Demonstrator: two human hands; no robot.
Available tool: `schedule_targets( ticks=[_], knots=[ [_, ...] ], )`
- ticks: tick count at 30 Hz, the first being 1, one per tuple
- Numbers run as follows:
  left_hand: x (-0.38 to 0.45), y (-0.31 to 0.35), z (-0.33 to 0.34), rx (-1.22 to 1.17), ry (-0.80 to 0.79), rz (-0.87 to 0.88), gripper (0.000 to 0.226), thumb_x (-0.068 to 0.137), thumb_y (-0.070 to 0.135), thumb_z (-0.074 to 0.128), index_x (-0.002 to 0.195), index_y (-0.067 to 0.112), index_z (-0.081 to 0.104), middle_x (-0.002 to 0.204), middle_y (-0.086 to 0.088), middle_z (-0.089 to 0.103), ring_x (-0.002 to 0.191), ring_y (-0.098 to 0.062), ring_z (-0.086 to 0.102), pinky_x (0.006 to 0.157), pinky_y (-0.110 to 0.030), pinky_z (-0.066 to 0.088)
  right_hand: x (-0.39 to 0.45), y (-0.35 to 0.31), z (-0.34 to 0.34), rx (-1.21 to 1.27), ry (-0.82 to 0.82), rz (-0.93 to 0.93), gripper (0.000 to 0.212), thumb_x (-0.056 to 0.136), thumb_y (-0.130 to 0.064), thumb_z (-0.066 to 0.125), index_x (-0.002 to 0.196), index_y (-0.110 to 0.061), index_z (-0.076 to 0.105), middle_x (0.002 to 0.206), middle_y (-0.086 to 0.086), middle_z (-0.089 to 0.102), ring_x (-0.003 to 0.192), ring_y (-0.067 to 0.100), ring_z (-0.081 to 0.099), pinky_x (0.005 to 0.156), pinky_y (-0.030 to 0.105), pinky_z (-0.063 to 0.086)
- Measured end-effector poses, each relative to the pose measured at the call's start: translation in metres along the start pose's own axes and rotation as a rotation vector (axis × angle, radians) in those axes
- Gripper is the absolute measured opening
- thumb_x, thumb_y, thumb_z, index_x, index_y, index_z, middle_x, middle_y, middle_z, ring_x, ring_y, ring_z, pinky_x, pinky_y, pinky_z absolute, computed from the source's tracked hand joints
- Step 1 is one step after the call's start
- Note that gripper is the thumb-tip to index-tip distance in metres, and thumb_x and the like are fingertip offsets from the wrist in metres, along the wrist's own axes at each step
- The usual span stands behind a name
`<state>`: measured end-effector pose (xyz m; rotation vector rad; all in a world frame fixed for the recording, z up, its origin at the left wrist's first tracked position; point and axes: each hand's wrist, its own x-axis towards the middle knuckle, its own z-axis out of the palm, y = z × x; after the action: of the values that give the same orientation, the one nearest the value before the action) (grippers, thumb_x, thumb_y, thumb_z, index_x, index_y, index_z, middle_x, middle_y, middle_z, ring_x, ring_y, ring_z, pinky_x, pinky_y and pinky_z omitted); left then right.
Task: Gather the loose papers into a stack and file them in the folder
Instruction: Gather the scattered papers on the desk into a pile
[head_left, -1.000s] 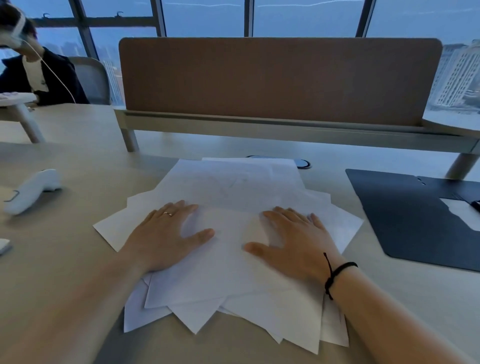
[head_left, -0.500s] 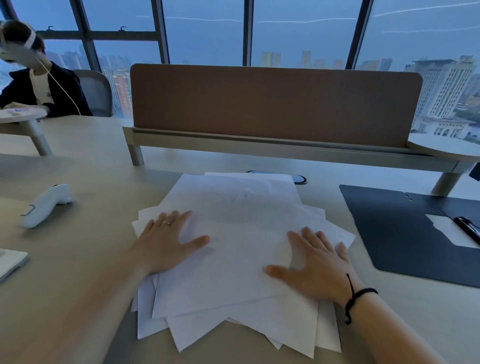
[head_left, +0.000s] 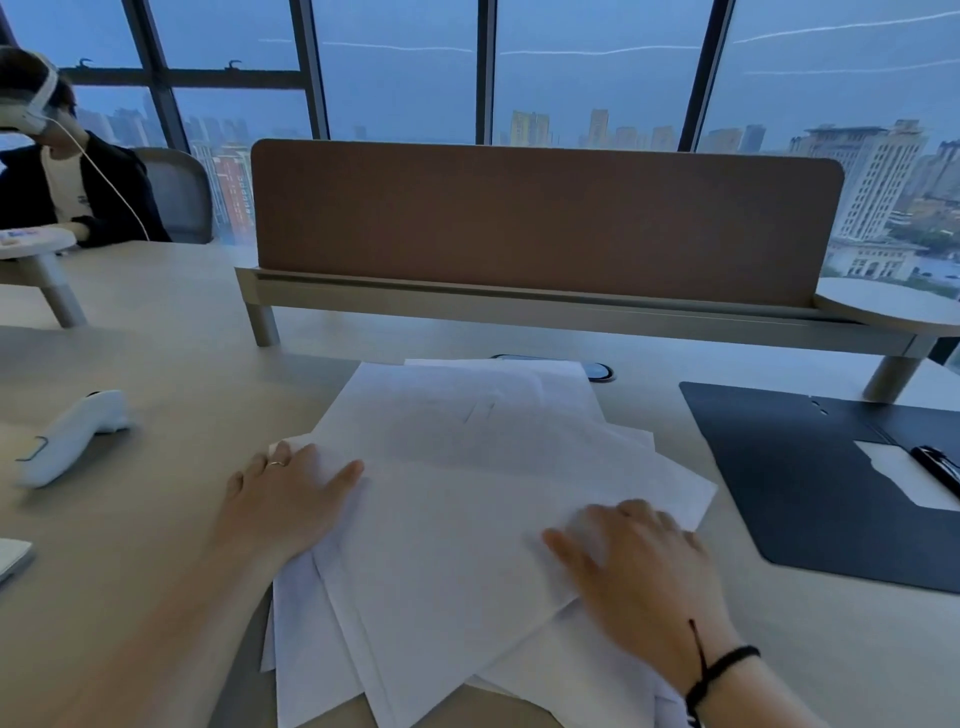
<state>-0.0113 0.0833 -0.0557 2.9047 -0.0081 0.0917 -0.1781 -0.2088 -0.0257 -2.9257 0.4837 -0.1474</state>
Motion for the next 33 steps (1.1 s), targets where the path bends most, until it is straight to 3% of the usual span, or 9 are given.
schedule_targets(
  ticks=[4,8,14,17,19,21,24,28,33],
  knots=[
    [0.002,0.013,-0.003,-0.018,-0.076,0.018,0.091,0.074,0.088,0.014,0.149,0.039,0.028,0.166,0.003,0.017,0.153,-0.026,0.001,0.120,-0.053,-0.001,0.014,-0.026,0.016,0.050,-0.211,-0.055,0.097,0.078,-0.090,0.011,0.154,-0.031,0.024,0.168,0.005,0.018,0.156,0.027,0.011,0.124,0.055,0.006],
    [0.000,0.018,-0.004,-0.001,-0.128,0.064,0.092,0.068,0.093,0.004,0.151,0.053,0.011,0.167,0.004,0.001,0.152,-0.028,-0.014,0.119,-0.054,-0.011,0.047,-0.023,0.017,0.052,-0.324,-0.202,0.107,0.072,-0.094,0.027,0.160,-0.040,0.001,0.172,-0.005,-0.010,0.157,0.022,-0.016,0.123,0.055,-0.015],
    [0.000,0.015,-0.003,-0.087,-0.062,0.092,0.088,0.074,0.089,0.010,0.153,0.048,0.010,0.167,0.001,0.008,0.154,-0.025,0.001,0.121,-0.051,-0.003,0.072,-0.029,0.005,0.069,-0.393,-0.398,0.100,0.076,-0.084,0.053,0.158,-0.046,0.010,0.172,-0.014,0.001,0.158,0.015,-0.007,0.124,0.055,-0.011],
    [-0.002,0.007,-0.005,-0.092,-0.007,0.036,0.093,0.078,0.086,0.020,0.155,0.034,0.015,0.165,-0.007,0.018,0.152,-0.026,0.013,0.122,-0.049,0.008,0.058,-0.015,0.002,0.129,-0.210,-0.208,0.101,0.075,-0.085,0.053,0.158,-0.044,0.015,0.171,-0.011,0.010,0.158,0.016,0.008,0.126,0.053,0.000],
    [-0.008,0.006,-0.007,-0.041,-0.043,0.002,0.095,0.078,0.085,0.019,0.153,0.026,0.025,0.164,-0.010,0.021,0.151,-0.029,0.016,0.121,-0.049,0.012,0.040,0.006,0.001,0.136,-0.062,0.000,0.101,0.075,-0.088,0.044,0.158,-0.036,0.021,0.168,-0.004,0.026,0.154,0.022,0.026,0.124,0.051,0.018],
    [-0.016,0.010,-0.006,-0.005,-0.065,-0.021,0.096,0.079,0.085,0.014,0.150,0.023,0.031,0.163,-0.012,0.023,0.150,-0.030,0.017,0.120,-0.048,0.013,0.025,0.025,0.001,0.108,-0.051,0.168,0.106,0.074,-0.092,0.032,0.158,-0.027,0.023,0.162,0.005,0.036,0.149,0.028,0.034,0.119,0.051,0.029],
    [-0.021,0.022,-0.006,0.047,-0.053,0.020,0.105,0.073,0.089,0.007,0.148,0.021,0.035,0.161,-0.011,0.027,0.149,-0.030,0.018,0.119,-0.049,0.012,0.020,0.030,0.005,0.036,-0.137,0.192,0.116,0.068,-0.097,0.020,0.158,-0.024,0.017,0.166,0.015,0.024,0.154,0.034,0.017,0.123,0.053,0.019],
    [-0.019,0.036,-0.008,0.009,-0.103,0.120,0.097,0.070,0.093,0.010,0.147,0.039,0.031,0.165,0.002,0.019,0.153,-0.023,0.009,0.120,-0.051,0.001,0.029,0.017,0.013,0.068,-0.187,0.069,0.118,0.067,-0.099,0.020,0.161,-0.030,0.002,0.172,0.013,0.000,0.158,0.030,-0.006,0.127,0.051,0.000],
    [-0.020,0.040,-0.004,-0.147,-0.184,0.323,0.106,0.061,0.098,0.011,0.153,0.046,0.008,0.166,0.011,0.014,0.153,-0.014,0.007,0.123,-0.043,-0.001,0.032,0.006,0.004,0.317,-0.185,-0.070,0.108,0.077,-0.088,0.041,0.161,-0.035,-0.001,0.167,-0.003,0.030,0.157,0.017,0.015,0.128,0.048,-0.002]
  ],
)
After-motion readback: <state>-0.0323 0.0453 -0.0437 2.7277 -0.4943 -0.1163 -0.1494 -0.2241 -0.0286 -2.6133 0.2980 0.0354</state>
